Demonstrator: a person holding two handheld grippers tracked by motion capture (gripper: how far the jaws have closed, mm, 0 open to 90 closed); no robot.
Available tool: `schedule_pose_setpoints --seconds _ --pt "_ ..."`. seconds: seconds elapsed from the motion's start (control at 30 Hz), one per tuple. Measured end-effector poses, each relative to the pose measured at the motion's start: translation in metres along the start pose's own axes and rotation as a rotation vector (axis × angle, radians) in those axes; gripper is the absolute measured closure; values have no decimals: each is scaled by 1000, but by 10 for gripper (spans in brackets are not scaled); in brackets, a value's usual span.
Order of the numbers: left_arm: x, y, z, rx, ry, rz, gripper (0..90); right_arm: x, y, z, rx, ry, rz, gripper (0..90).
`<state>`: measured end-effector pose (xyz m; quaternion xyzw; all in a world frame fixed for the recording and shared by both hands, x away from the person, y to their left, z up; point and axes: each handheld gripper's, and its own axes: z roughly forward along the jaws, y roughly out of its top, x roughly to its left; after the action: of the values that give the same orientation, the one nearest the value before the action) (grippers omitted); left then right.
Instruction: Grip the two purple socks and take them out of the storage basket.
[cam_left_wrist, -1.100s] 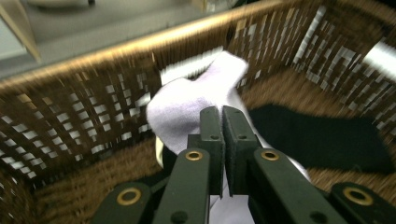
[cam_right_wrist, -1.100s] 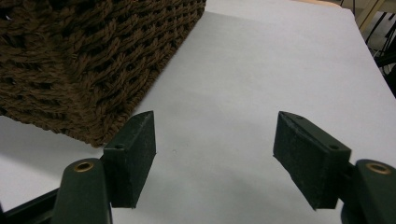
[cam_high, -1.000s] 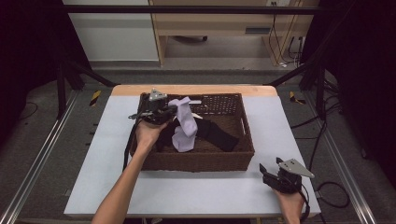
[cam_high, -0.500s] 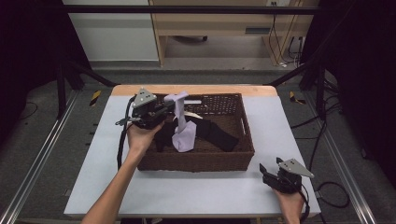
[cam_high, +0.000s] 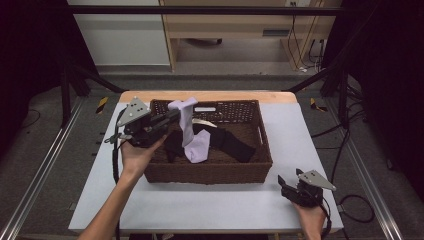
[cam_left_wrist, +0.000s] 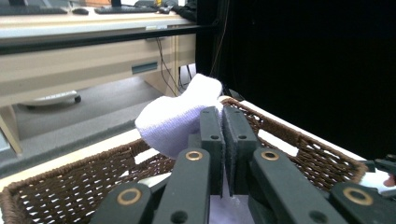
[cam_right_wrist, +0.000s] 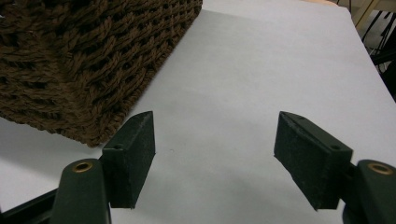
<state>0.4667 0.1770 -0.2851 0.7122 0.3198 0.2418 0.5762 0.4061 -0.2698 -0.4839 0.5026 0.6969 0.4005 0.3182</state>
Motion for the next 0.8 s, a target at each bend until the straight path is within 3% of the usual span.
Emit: schedule_pose_setpoints --seconds 0.23,0.47,0.8 --pt "-9 2 -21 -35 -36 3 864 0 0 0 -4 -3 4 290" --pt "-16 -7 -47 -76 -72 -14 863 0 0 0 -5 -7 5 285" --pt "-33 -21 -71 -69 -112 23 862 0 0 0 -3 -10 5 283"
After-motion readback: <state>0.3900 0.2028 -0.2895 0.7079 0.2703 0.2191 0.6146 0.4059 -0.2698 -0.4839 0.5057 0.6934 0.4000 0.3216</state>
